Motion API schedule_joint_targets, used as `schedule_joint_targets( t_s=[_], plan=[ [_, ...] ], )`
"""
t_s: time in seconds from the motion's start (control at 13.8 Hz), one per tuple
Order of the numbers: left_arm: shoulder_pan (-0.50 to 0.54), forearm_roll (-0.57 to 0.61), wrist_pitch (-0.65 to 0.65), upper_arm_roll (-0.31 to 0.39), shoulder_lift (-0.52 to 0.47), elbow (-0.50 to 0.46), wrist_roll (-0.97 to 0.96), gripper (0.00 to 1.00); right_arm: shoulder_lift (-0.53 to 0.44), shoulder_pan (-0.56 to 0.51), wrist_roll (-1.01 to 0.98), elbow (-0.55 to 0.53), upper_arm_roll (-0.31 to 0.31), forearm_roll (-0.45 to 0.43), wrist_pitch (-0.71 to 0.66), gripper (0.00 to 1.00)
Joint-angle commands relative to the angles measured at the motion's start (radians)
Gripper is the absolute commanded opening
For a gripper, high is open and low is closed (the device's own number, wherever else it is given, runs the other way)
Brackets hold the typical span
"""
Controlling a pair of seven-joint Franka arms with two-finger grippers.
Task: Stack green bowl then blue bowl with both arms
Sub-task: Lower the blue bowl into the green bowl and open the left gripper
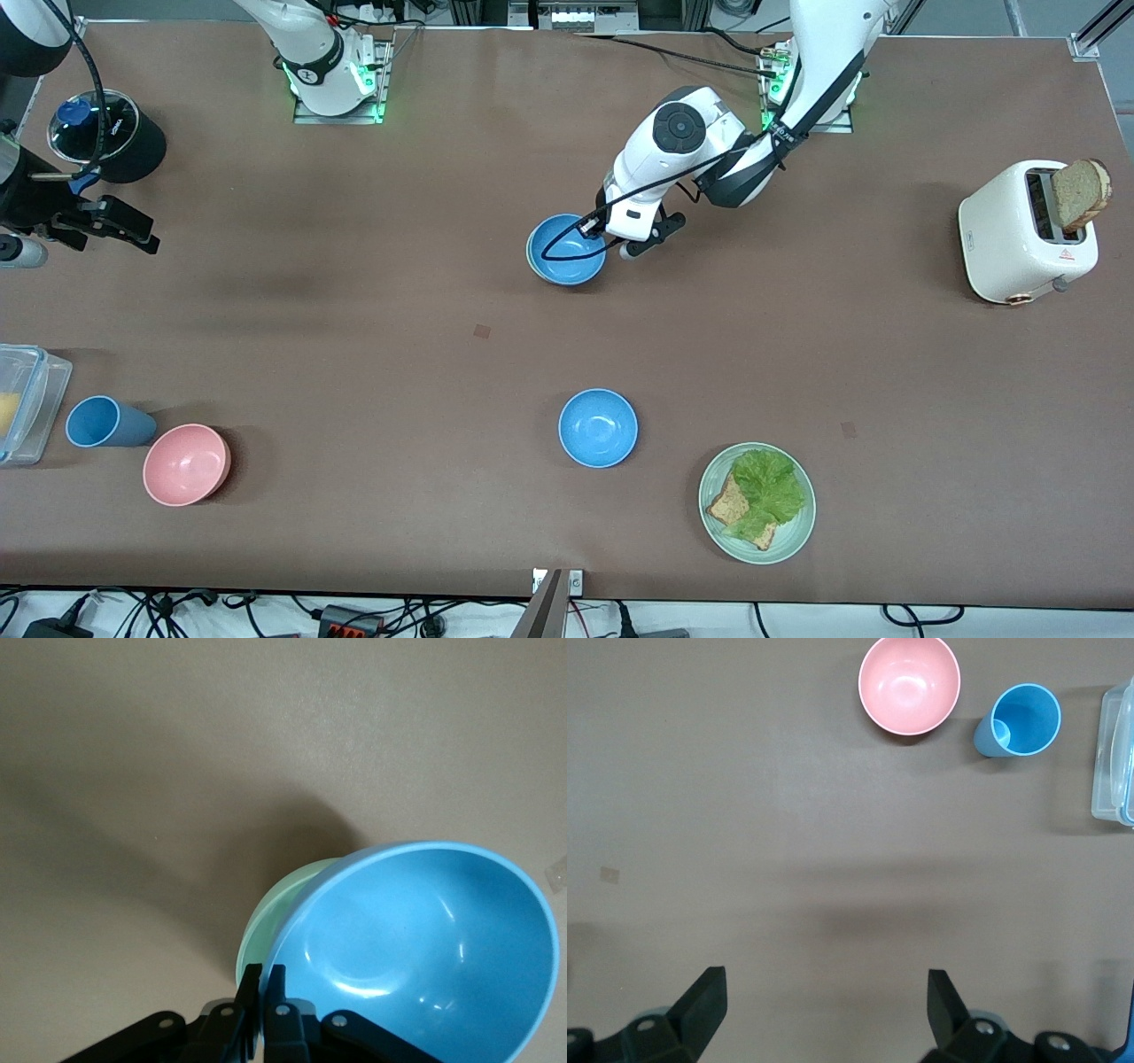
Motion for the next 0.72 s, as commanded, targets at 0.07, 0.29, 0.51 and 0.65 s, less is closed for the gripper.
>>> schedule_joint_targets(
  t_s=[0.07, 0.29, 0.51, 0.65],
  plan=[
    [-0.030, 0.034, 0.020, 0.011, 0.000, 0.000, -0.040, 0.00, -0.002, 0.000, -0.012, 0.005, 0.003, -0.008, -0.002, 1.00],
    [-0.035, 0.034, 0.020, 0.011, 0.000, -0.002, -0.040, 0.00, -0.002, 0.000, -0.012, 0.005, 0.003, -0.008, -0.002, 1.00],
    [-0.035, 0.034, 0.015, 0.011, 0.000, 0.000, -0.041, 0.15, -0.002, -0.002, -0.010, 0.005, 0.003, -0.007, -0.002, 1.00],
    [-0.032, 0.034, 0.011, 0.011, -0.003, 0.001, -0.043, 0.18, -0.002, -0.003, -0.010, 0.005, 0.003, -0.007, -0.002, 1.00]
  ],
)
